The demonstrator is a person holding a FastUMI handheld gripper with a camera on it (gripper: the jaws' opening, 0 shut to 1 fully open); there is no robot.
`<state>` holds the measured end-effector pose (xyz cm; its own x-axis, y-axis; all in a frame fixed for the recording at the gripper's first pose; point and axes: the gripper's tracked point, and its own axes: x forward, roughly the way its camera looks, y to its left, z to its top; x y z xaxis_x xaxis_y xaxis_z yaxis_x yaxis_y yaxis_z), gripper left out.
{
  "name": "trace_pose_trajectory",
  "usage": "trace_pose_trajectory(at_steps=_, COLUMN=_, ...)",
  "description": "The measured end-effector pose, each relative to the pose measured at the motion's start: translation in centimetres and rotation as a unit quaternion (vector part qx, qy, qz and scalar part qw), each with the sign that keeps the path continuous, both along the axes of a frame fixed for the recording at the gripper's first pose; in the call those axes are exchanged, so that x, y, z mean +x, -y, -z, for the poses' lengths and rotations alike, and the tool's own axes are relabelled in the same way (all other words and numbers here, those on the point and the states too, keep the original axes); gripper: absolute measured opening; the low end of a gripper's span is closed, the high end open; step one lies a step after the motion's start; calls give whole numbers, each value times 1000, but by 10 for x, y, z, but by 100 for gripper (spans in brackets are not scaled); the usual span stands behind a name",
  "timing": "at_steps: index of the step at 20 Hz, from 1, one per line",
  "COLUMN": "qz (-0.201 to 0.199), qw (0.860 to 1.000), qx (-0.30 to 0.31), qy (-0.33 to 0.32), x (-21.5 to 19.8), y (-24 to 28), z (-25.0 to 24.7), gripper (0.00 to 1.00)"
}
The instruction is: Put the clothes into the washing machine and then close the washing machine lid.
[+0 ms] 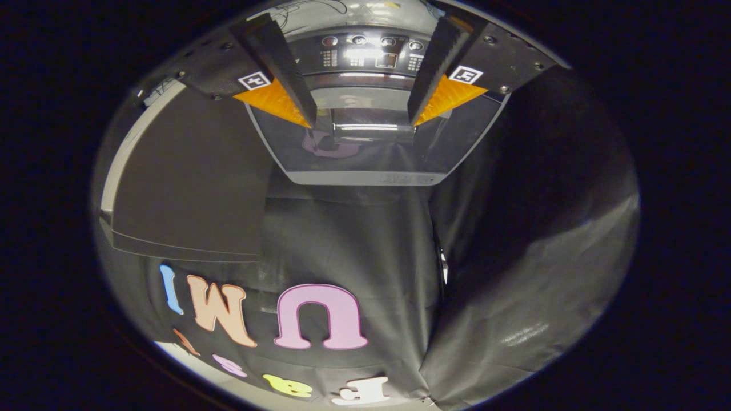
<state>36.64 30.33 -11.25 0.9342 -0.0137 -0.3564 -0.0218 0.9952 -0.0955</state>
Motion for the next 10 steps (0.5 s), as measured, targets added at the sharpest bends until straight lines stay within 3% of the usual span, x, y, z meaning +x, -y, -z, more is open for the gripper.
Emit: trace_pose_trajectory(at_steps=10, qz=10, qw=1000, qx=20, qy=8, x=-51, y=17, z=-30, gripper=97)
